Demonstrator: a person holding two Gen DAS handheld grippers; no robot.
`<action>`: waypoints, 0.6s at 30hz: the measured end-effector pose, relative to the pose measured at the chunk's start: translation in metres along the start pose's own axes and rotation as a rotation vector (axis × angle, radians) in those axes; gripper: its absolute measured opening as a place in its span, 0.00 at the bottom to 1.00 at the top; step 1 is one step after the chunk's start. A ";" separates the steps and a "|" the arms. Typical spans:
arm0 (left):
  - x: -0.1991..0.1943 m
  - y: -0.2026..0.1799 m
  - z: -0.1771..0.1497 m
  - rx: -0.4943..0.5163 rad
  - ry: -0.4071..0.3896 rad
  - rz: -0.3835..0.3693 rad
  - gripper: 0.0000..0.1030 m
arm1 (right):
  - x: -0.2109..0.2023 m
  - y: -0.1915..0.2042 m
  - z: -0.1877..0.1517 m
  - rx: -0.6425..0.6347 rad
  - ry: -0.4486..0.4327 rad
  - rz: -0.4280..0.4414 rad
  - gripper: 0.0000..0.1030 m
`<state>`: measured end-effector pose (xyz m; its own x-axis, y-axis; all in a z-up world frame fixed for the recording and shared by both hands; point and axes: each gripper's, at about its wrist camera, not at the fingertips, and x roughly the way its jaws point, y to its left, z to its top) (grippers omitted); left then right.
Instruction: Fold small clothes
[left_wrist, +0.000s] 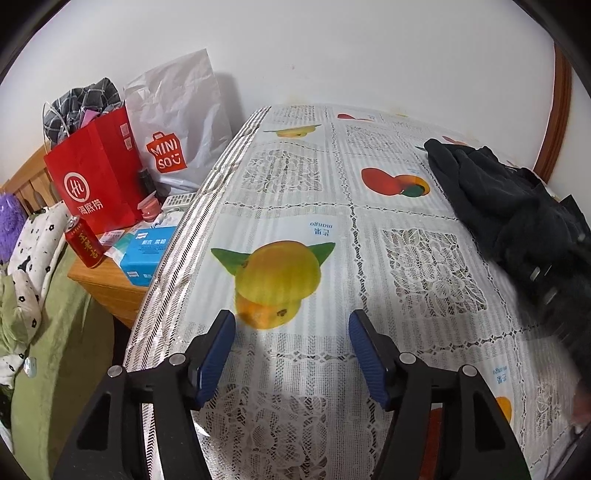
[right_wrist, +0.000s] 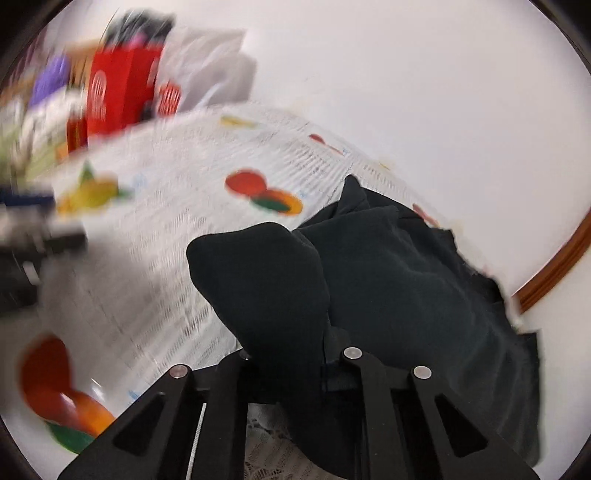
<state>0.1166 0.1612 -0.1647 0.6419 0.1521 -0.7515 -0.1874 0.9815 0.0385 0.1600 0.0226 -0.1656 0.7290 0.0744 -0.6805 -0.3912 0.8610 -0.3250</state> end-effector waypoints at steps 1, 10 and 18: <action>-0.001 -0.002 0.000 0.006 -0.004 0.004 0.60 | -0.005 -0.010 0.004 0.044 -0.022 0.035 0.12; -0.023 -0.050 0.009 0.048 -0.014 -0.115 0.60 | -0.077 -0.161 0.004 0.412 -0.298 0.126 0.11; -0.044 -0.128 0.019 0.128 -0.075 -0.253 0.60 | -0.086 -0.311 -0.090 0.764 -0.301 -0.018 0.12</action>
<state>0.1268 0.0309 -0.1241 0.7101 -0.0961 -0.6975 0.0778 0.9953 -0.0578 0.1681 -0.2969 -0.0648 0.8936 0.0961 -0.4385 0.0327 0.9603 0.2769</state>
